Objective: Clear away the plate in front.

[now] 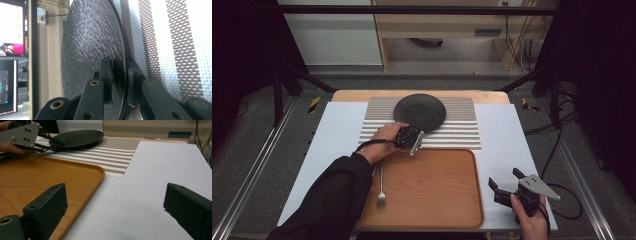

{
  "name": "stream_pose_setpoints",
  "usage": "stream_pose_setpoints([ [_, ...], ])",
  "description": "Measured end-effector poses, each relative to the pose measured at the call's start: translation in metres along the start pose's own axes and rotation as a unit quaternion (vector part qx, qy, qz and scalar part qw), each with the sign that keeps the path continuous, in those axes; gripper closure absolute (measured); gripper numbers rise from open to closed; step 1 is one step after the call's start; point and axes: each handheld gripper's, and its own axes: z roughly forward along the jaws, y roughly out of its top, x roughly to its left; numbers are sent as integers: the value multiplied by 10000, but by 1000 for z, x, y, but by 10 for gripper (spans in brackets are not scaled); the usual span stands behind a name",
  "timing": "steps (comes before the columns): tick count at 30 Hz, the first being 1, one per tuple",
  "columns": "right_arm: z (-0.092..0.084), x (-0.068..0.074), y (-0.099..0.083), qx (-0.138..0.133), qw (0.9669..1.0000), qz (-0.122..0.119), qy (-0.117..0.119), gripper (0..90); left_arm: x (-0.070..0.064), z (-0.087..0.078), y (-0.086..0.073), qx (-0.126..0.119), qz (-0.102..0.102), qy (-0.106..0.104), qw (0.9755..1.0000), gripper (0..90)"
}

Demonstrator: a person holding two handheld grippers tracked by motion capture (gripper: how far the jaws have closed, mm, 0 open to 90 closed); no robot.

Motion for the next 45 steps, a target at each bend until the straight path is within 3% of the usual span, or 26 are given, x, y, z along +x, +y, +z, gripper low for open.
stream_pose_setpoints([
  [3, 0, -1, 0, 3, 10000, 26, -1, 52, -1, 0, 1, 37, 106, 62, 9999, 792],
  [9, 0, -2, 0, -3, 10000, 43, 14, 51, -1, 1, 1, 38, 127, 53, 9999, 779],
  [14, 0, -1, -1, 3, 10000, 48, 30, 51, 1, 2, 1, 40, 67, 128, 9999, 703],
  [18, 0, -1, -1, 3, 10000, 40, 29, 51, -1, 3, 2, 81, 164, 68, 9998, 784],
  [21, 0, -1, -1, 2, 10000, 46, 29, 51, -2, 2, 3, 143, 185, 104, 9997, 794],
  [26, 0, -1, -1, 5, 10000, 49, 32, 51, -3, -1, 5, 195, 279, 352, 9988, 838],
  [27, 0, -2, -1, 0, 10000, 47, 24, 51, -1, -3, 7, 175, 206, 523, 9983, 852],
  [30, 0, -2, -1, -3, 10000, 48, 25, 51, 1, -5, 8, 192, 165, 540, 9982, 864],
  [31, 0, -2, -1, -2, 10000, 46, 24, 51, -1, -4, 9, 250, 292, 558, 9977, 864],
  [34, -1, -2, -1, -7, 10000, 57, 21, 51, -2, -4, 12, 292, 328, 647, 9969, 865],
  [39, -1, -3, 0, -15, 10000, 81, 18, 51, -2, -6, 14, 368, 406, 619, 9966, 866],
  [45, -3, -4, 0, -61, 9999, 95, 15, 51, -4, -14, 16, 245, 389, 596, 9972, 867],
])
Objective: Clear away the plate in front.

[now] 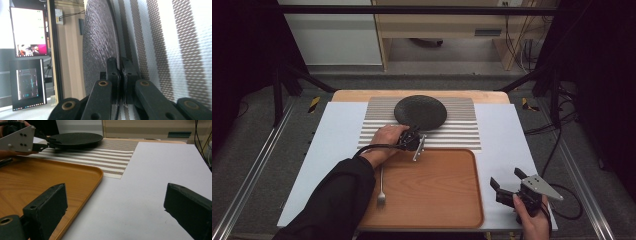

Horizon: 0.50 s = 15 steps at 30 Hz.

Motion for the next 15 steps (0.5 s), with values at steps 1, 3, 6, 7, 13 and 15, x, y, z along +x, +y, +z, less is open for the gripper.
stream_pose_setpoints([
  [1, 0, 0, 0, -5, 10000, -6, -1, 51, 0, -2, 1, -33, -8, 31, 10000, 867],
  [3, -1, 0, 0, -19, 10000, 4, -2, 51, 0, -4, 1, -65, 15, 55, 10000, 867],
  [6, -1, -1, 1, -38, 10000, 15, -1, 51, 3, -14, 3, -159, 101, 126, 9997, 867],
  [7, -1, -1, 1, -44, 10000, 9, -3, 51, 3, -17, 4, -219, 60, 134, 9997, 867],
  [13, -2, -1, 2, -88, 10000, 16, 16, 51, 5, -50, 9, -550, 147, 163, 9982, 867],
  [15, -2, 0, 2, -103, 9999, 13, 23, 51, 4, -60, 11, -651, 250, 156, 9974, 867],
])
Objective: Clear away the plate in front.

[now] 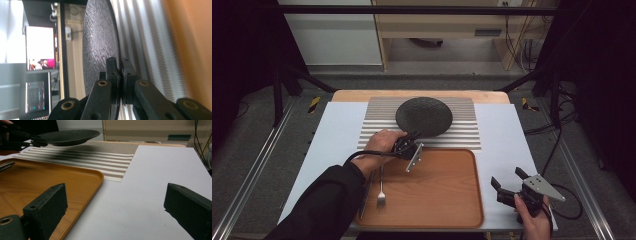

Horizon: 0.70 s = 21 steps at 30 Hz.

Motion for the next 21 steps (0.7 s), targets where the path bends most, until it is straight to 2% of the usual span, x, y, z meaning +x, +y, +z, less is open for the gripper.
stream_pose_setpoints([
  [6, 0, 1, 0, -1, 10000, -21, 4, 50, -8, -25, 12, -293, 94, -5, 9995, 867],
  [10, 0, 2, 1, 2, 10000, -16, 0, 50, -11, -35, 18, -429, 129, -4, 9990, 868],
  [11, 0, 2, 1, 1, 10000, -27, -1, 50, -15, -40, 22, -434, 284, -24, 9987, 868],
  [15, 0, 2, 1, -8, 10000, -41, 2, 50, -24, -49, 27, -526, 355, -144, 9979, 867],
  [18, -1, 3, 1, -18, 10000, -55, 10, 50, -29, -54, 29, -586, 366, -166, 9975, 868],
  [21, -1, 3, 1, -9, 10000, -43, 28, 49, -36, -62, 32, -681, 286, -110, 9972, 868],
])
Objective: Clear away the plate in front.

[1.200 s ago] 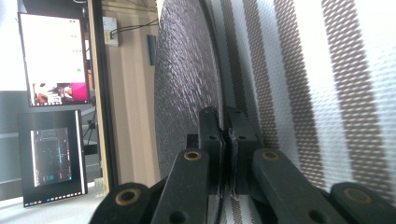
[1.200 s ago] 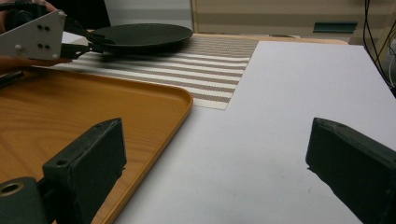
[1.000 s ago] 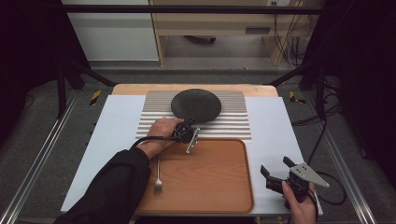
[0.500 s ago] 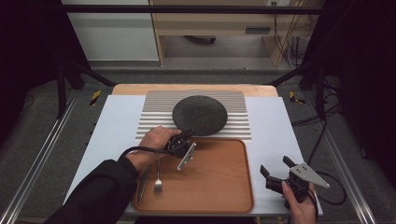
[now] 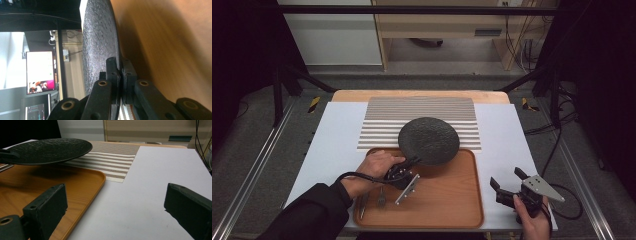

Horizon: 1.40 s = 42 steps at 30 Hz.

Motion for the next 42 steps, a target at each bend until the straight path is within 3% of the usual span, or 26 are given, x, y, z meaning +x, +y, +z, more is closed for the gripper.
stream_pose_setpoints([
  [7, 0, 0, 0, 10, 10000, 6, 7, 50, -7, -14, 5, -99, -121, 7, 9999, 868],
  [9, 0, 0, -1, 10, 10000, 0, 11, 49, -10, -17, 7, -120, -58, 12, 9999, 868],
  [19, 0, -1, -1, 19, 10000, 9, -16, 49, -18, -32, 12, -123, -130, 7, 9998, 868],
  [27, 1, 0, -1, 35, 10000, -27, 2, 50, -31, -42, 22, -222, -56, -102, 9997, 868],
  [33, 1, 0, -1, 31, 10000, -18, 9, 49, -38, -50, 30, -275, -128, -158, 9994, 868],
  [42, 3, 2, -2, 42, 10000, -24, 54, 49, -48, -63, 37, -271, -144, -80, 9995, 868],
])
